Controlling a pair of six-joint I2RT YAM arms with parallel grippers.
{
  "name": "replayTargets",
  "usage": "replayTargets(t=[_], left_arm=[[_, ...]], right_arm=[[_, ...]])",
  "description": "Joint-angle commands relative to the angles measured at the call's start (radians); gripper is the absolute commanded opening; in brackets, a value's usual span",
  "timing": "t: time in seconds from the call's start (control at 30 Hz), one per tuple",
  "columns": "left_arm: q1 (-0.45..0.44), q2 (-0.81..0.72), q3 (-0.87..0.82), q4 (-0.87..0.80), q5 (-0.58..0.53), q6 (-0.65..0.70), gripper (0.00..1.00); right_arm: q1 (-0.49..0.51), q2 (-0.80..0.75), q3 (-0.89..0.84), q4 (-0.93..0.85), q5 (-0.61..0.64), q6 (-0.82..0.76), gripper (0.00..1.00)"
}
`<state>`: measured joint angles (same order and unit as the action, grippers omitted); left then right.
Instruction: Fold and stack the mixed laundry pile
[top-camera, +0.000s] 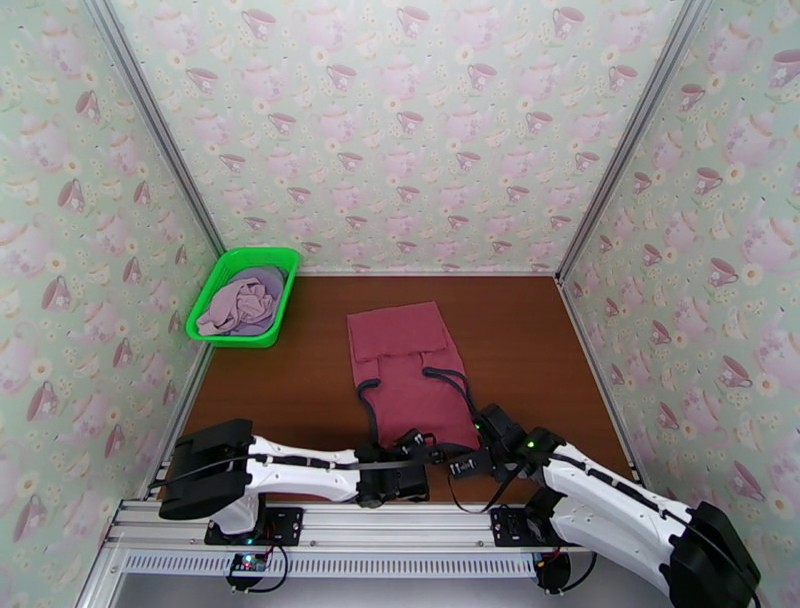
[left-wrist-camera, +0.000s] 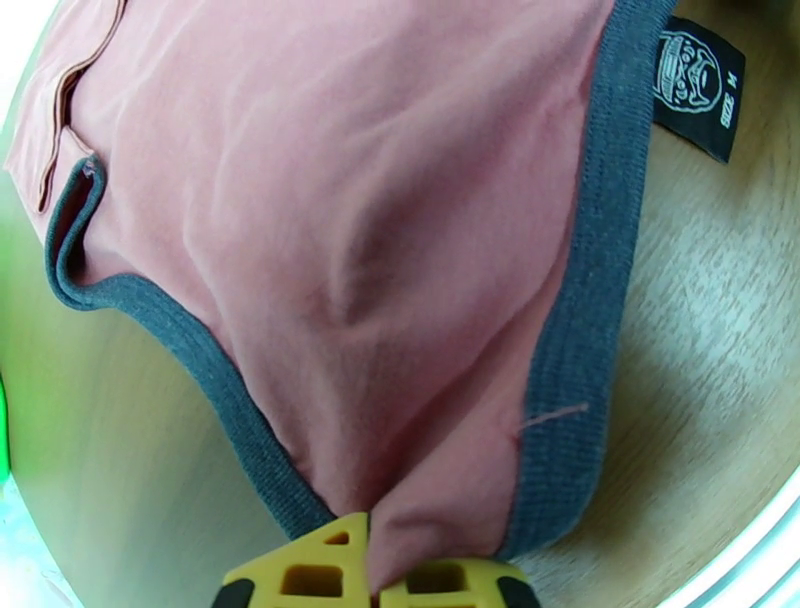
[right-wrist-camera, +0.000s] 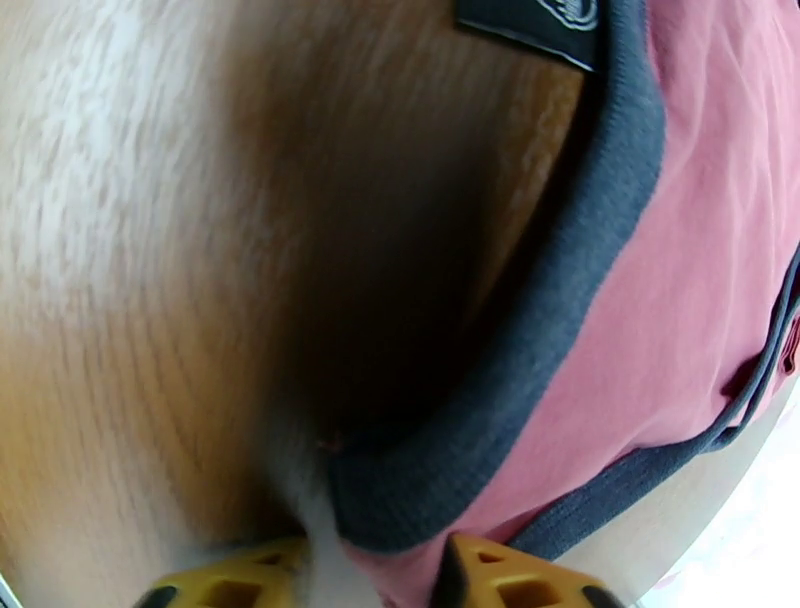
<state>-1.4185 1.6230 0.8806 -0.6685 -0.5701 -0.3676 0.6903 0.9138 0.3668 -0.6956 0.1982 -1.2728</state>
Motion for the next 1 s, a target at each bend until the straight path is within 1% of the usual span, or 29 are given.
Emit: replayTargets(t=[0.0, 0.03, 0.17, 0.27, 0.33, 0.47, 0.57, 0.67, 0.73, 0.83, 0.97], left_arm=[[-0.005, -0.047, -0.008, 0.006, -0.056, -0.007, 0.00], [-0.005, -0.054, -0.007, 0.004, -0.066, -0.007, 0.00], [-0.004, -0.084, 0.024, -0.010, -0.110, 0.000, 0.00], [0.022, -0.096, 0.085, -0.064, -0.165, 0.008, 0.00], [0.066, -0.100, 0.157, -0.109, -0.181, 0.033, 0.00], [0.203, -0.102, 0.258, -0.135, -0.170, 0.149, 0.00], [0.313, -0.096, 0.319, -0.102, -0.154, 0.272, 0.00], [0.437, -0.066, 0.374, -0.056, -0.127, 0.394, 0.00], [0.520, -0.029, 0.422, -0.033, -0.113, 0.468, 0.00], [0.620, 0.043, 0.480, 0.004, -0.089, 0.568, 0.00], [0.729, 0.151, 0.544, 0.060, -0.049, 0.660, 0.00]], right_arm=[[0.003, -0.011, -0.023, 0.097, 0.030, 0.013, 0.00], [0.001, -0.049, -0.017, 0.111, 0.033, 0.032, 0.00], [-0.002, -0.090, 0.041, 0.133, 0.033, 0.093, 0.00], [-0.025, -0.059, 0.137, 0.157, 0.039, 0.122, 0.00], [-0.050, -0.008, 0.221, 0.195, 0.038, 0.142, 0.00], [-0.104, 0.156, 0.396, 0.309, 0.033, 0.199, 0.00], [-0.142, 0.315, 0.543, 0.380, 0.036, 0.240, 0.00], [-0.172, 0.485, 0.684, 0.438, 0.076, 0.250, 0.00], [-0.192, 0.597, 0.776, 0.467, 0.094, 0.255, 0.00], [-0.214, 0.735, 0.893, 0.502, 0.090, 0.259, 0.00], [-0.230, 0.895, 1.026, 0.537, 0.077, 0.258, 0.00]])
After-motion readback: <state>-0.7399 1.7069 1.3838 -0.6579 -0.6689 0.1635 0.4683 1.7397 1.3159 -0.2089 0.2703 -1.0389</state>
